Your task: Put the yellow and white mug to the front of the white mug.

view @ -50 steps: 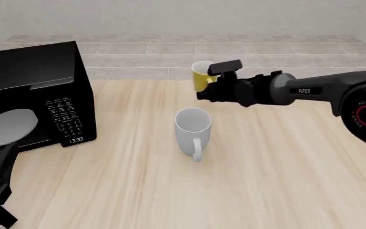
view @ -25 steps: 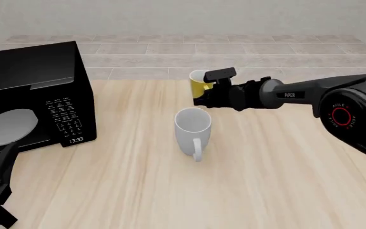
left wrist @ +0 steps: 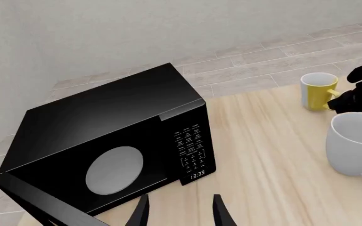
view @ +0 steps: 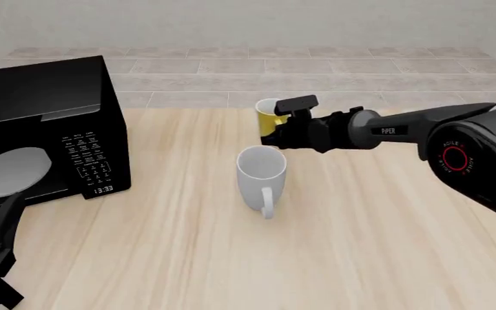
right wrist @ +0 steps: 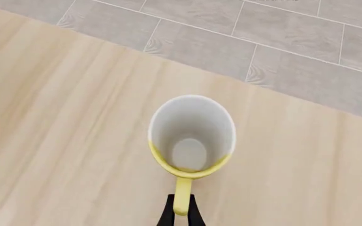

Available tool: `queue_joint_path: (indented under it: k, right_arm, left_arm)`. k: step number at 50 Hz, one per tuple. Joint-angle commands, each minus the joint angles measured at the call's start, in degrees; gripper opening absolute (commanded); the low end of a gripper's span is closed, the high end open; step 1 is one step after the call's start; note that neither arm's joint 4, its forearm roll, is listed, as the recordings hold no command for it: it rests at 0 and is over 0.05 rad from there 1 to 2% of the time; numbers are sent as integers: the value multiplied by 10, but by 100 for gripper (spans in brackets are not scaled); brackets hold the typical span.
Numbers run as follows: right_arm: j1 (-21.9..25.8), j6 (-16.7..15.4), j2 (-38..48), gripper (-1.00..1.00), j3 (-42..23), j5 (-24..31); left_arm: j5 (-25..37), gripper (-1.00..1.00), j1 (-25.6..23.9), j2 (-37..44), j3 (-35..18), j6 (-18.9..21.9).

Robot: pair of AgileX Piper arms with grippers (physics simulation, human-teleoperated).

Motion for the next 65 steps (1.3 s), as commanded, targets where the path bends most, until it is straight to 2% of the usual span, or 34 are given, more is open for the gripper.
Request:
queue_joint_path:
  k: [1,12,13,27,41,50,65]
  right_arm:
    - [3,11,14,-100,0,-2]
    - [3,12,15,-100,-2,0]
    - [2,13,15,100,-3,1]
    - [-2,10,10,100,-7,8]
    - [-8,5,-42,100,22,1]
    - [-5,1,-91,100,62,-11]
    - [10,-4,-204,100,175,-57]
  left_arm:
    - [0,100,0,0,0,0]
    - [0,100,0,0,0,0]
    - [0,100,0,0,0,0]
    - [0,100,0,0,0,0]
    - [0,100,0,0,0,0]
    - [0,100,0,0,0,0]
    - [0,100,0,0,0,0]
